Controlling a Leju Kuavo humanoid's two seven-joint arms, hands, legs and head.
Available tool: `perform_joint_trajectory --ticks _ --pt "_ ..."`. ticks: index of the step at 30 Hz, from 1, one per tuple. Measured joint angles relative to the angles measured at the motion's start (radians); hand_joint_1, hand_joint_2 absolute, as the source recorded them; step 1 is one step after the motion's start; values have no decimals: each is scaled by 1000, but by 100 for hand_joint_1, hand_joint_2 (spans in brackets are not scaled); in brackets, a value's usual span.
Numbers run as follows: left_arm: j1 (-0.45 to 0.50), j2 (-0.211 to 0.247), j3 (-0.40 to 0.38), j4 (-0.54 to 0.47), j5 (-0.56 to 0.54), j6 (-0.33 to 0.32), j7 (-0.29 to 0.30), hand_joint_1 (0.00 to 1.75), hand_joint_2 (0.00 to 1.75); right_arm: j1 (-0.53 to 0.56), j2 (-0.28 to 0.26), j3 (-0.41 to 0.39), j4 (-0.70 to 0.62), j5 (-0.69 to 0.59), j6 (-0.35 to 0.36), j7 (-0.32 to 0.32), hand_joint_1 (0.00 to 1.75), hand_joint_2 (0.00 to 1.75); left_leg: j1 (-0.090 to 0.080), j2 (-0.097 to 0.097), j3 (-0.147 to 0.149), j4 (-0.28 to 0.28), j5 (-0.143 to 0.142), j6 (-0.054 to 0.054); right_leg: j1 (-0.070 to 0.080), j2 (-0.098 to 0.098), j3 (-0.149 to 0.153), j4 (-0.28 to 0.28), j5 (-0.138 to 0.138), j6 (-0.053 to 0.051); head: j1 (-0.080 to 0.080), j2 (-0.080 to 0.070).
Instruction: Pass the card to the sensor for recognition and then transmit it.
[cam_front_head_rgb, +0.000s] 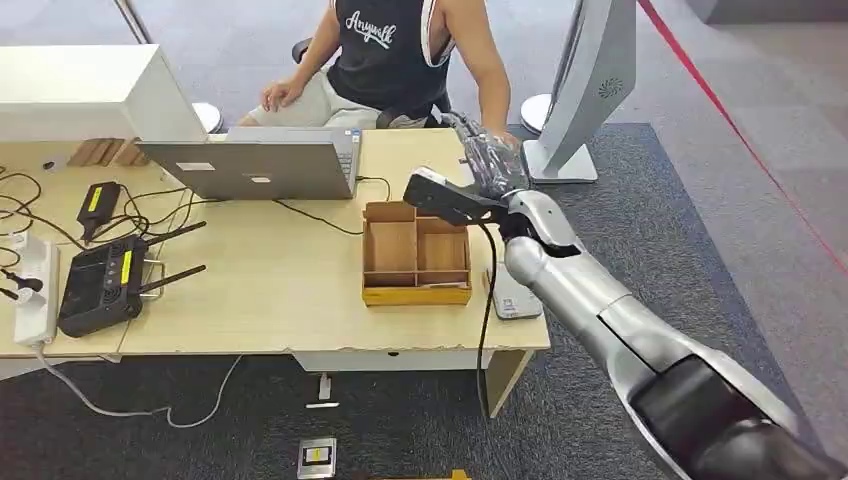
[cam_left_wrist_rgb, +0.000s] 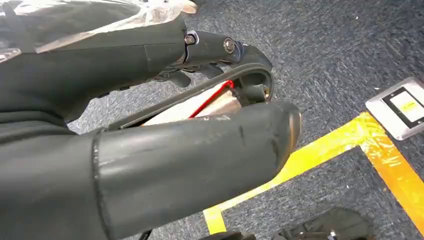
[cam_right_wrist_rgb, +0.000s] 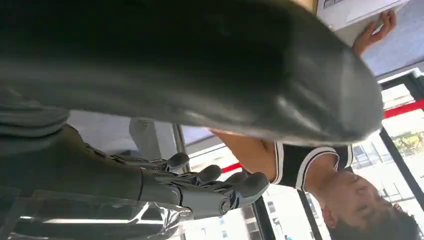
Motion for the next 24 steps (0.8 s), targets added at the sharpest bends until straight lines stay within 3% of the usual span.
perform_joint_trajectory --ticks 8,9,16,24 --pt "2 -5 16 1 15 14 0 0 0 144 -97 -2 -256 72 59 52 0 0 0 0 0 0 0 0 0 0 0 0 0 0 0 0" --pt "2 -5 16 1 15 14 0 0 0 159 -108 -2 -282 77 64 55 0 175 0 0 0 0 0 0 0 0 0 0 0 0 0 0" --pt "2 -6 17 3 15 14 0 0 0 270 -157 -2 -428 100 114 79 0 175 0 0 0 0 0 0 0 0 0 0 0 0 0 0" --pt "1 -8 17 5 8 11 2 0 0 352 -155 21 -477 67 158 74 0 175 0 0 -1 0 0 0 0 0 0 0 0 0 0 0"
